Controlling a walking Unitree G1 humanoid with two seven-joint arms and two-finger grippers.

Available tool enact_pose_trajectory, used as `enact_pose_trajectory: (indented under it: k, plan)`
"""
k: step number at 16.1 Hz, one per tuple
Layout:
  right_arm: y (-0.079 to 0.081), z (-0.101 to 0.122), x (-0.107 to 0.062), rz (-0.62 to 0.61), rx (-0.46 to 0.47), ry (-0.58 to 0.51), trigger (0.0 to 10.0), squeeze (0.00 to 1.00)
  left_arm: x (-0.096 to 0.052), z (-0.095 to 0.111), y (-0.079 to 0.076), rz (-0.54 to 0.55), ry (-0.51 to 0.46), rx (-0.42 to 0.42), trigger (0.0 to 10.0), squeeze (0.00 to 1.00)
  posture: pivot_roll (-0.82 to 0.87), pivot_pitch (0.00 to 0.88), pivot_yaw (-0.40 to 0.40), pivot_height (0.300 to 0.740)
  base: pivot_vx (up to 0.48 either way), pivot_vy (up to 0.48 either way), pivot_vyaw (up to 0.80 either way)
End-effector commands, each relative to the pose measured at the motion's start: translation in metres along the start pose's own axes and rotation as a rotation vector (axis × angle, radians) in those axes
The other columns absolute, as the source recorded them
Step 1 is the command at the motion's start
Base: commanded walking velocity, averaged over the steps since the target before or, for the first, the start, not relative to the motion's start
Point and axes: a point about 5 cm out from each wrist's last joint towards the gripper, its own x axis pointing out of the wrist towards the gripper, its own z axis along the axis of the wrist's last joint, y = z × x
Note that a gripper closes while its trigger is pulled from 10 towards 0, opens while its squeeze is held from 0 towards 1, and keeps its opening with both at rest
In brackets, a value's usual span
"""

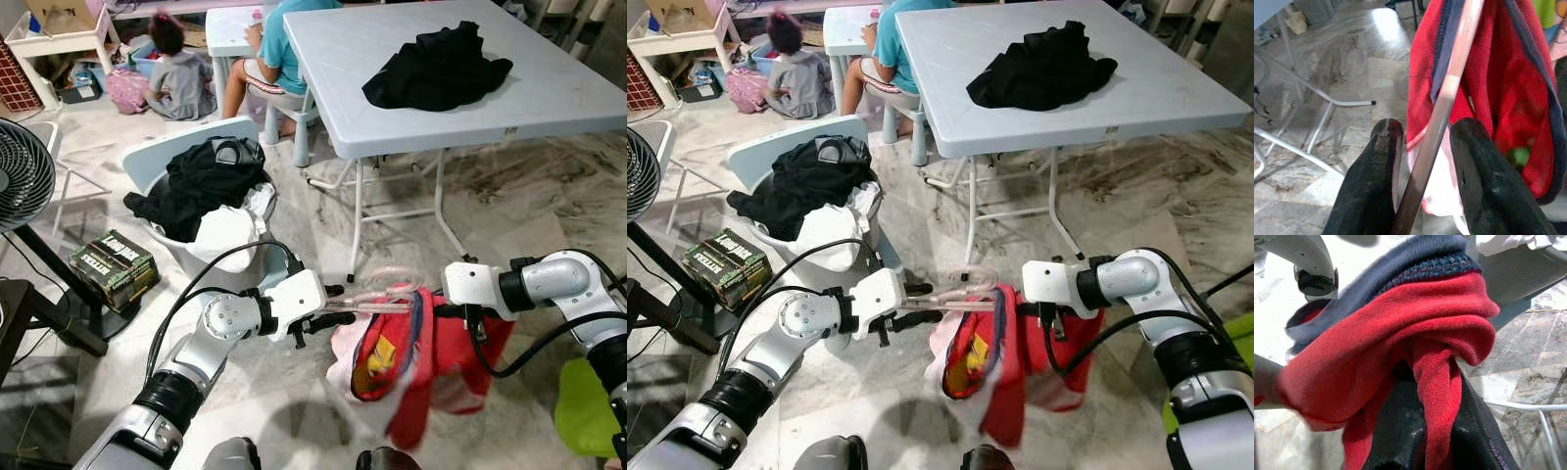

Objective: Hang hanger

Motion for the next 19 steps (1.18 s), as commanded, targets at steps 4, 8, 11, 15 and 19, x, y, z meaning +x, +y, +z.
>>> enact_pose_trajectory:
  k: [4, 8, 11, 15, 19]
  plan:
    - [-0.006, 0.005, -0.004, -0.01, -0.062, 0.035, 10.0, 0.0, -0.003, 0.003, 0.006, -0.038, 0.027, 0.055, 0.0, 0.0, -0.07, 0.071, 0.003, 0.74, 0.0, 0.0, 0.0]
    - [-0.01, 0.004, -0.001, -0.044, -0.081, 0.064, 10.0, 0.0, -0.001, 0.005, 0.001, -0.094, 0.087, 0.179, 0.0, 0.0, -0.07, 0.074, 0.007, 0.74, 0.0, 0.0, 0.0]
    - [-0.012, 0.005, 0.001, -0.064, -0.09, 0.064, 10.0, 0.0, 0.002, -0.003, -0.006, -0.119, 0.134, 0.193, 0.0, 0.0, -0.07, 0.074, 0.007, 0.74, 0.0, 0.0, 0.0]
    - [-0.012, 0.004, 0.002, -0.072, -0.097, 0.068, 10.0, 0.0, 0.0, -0.009, -0.005, -0.098, 0.156, 0.192, 0.0, 0.0, -0.07, 0.076, 0.006, 0.74, 0.0, 0.0, 0.0]
    - [-0.012, 0.008, 0.004, -0.066, -0.094, 0.032, 10.0, 0.0, 0.001, -0.007, 0.001, -0.042, 0.139, 0.167, 0.0, 0.0, -0.07, 0.075, 0.005, 0.74, 0.0, 0.0, 0.0]
